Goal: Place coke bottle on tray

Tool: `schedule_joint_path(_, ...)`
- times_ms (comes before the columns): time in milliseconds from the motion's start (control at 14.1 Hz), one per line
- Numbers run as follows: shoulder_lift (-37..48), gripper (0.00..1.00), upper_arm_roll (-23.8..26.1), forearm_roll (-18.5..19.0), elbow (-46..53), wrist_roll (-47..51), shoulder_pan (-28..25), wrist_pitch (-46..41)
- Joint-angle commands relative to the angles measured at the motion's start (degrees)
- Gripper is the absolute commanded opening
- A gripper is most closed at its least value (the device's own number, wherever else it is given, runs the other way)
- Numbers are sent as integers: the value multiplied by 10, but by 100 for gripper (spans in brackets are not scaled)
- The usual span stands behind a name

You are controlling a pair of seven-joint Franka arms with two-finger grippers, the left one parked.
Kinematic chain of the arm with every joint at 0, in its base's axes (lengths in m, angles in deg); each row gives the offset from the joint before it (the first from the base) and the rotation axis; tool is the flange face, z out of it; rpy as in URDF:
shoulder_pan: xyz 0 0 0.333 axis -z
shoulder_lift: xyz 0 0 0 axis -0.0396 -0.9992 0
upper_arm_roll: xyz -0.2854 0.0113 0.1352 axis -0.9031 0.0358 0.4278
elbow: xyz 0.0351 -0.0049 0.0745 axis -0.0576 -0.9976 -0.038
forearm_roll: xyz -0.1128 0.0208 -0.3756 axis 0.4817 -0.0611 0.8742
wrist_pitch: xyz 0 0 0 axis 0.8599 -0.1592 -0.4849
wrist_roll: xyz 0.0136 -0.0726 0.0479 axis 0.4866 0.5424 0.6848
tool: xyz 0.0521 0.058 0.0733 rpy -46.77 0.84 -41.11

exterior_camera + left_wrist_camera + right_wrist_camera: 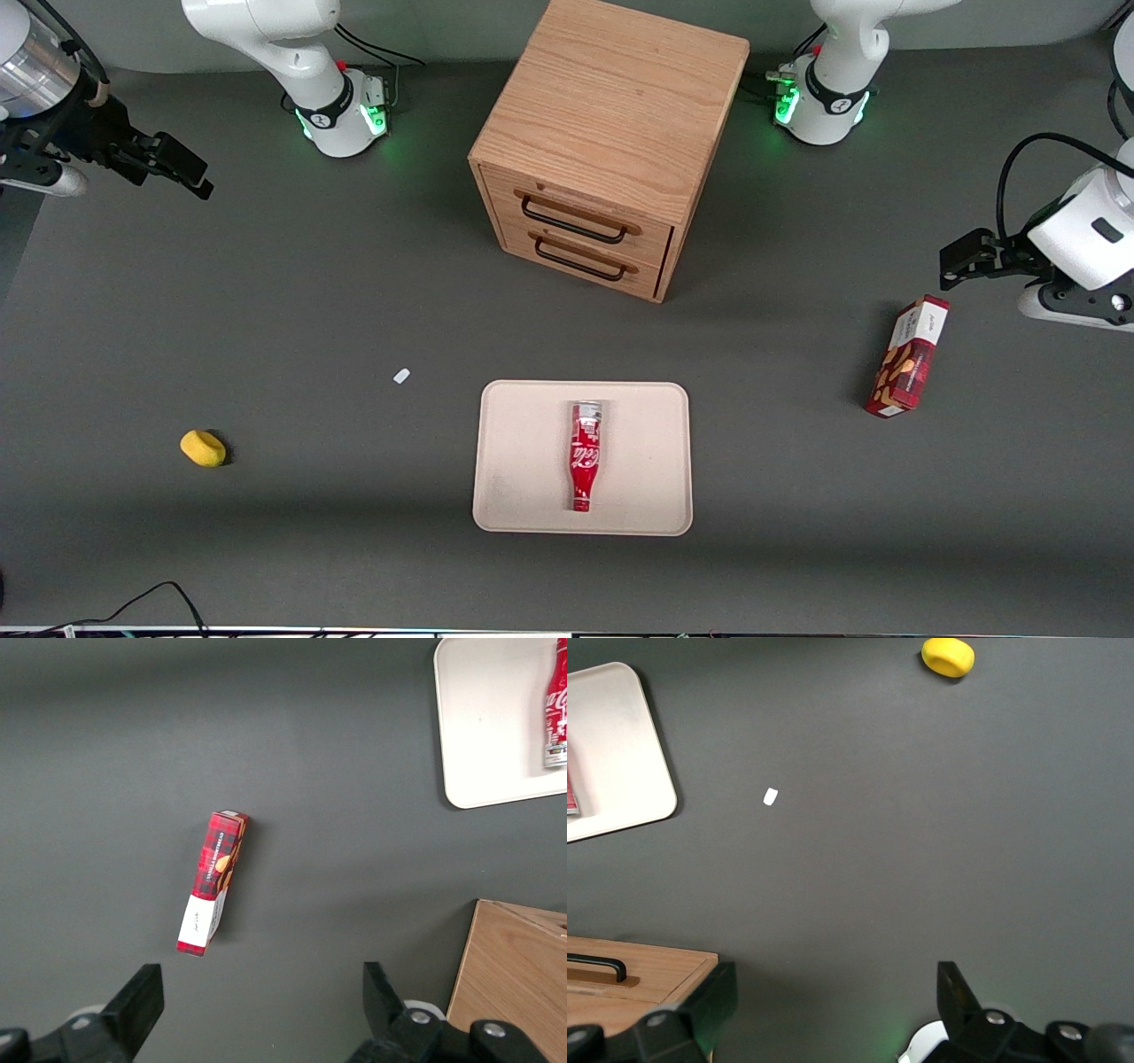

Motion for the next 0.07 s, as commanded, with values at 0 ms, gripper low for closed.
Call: schedule_joint_path(0,-37,100,-5,-12,57,-2,-1,-34)
